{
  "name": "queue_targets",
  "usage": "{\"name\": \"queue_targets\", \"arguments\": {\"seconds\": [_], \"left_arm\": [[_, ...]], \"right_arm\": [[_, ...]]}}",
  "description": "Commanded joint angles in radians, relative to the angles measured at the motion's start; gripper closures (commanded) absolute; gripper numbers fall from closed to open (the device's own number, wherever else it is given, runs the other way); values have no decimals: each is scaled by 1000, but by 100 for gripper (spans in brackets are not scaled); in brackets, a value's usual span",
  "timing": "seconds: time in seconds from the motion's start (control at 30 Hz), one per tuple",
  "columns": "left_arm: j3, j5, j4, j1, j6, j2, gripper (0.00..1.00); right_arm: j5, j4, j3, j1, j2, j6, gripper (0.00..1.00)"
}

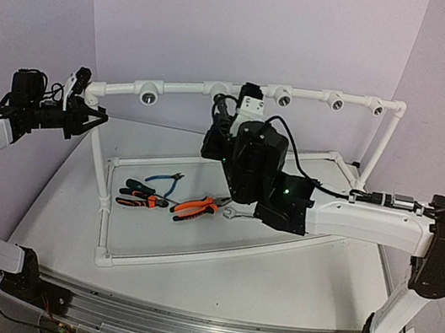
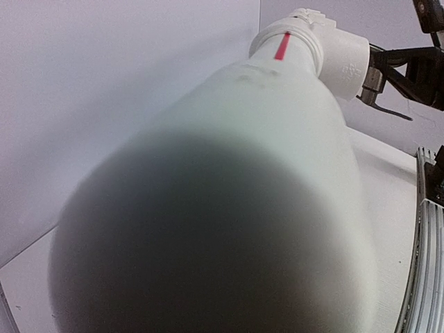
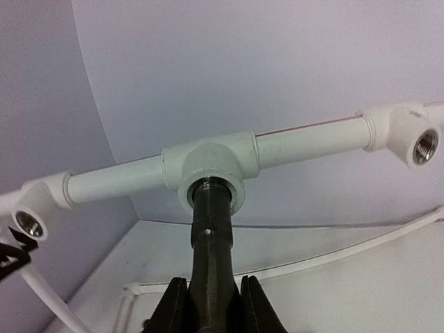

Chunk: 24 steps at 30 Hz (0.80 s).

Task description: Install the water faucets

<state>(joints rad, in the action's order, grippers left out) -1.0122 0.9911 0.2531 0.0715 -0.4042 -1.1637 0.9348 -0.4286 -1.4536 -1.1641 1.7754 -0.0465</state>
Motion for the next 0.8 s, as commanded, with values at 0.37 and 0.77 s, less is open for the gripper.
{"name": "queue_targets", "arguments": {"seconds": [0.37, 0.77], "left_arm": [[52, 26, 29, -68, -88, 6, 100], [62, 26, 28, -68, -93, 6, 100]], "right_arm": [[-421, -167, 43, 45, 79, -1705, 100], [-430, -369, 166, 45, 57, -1753, 41]]}}
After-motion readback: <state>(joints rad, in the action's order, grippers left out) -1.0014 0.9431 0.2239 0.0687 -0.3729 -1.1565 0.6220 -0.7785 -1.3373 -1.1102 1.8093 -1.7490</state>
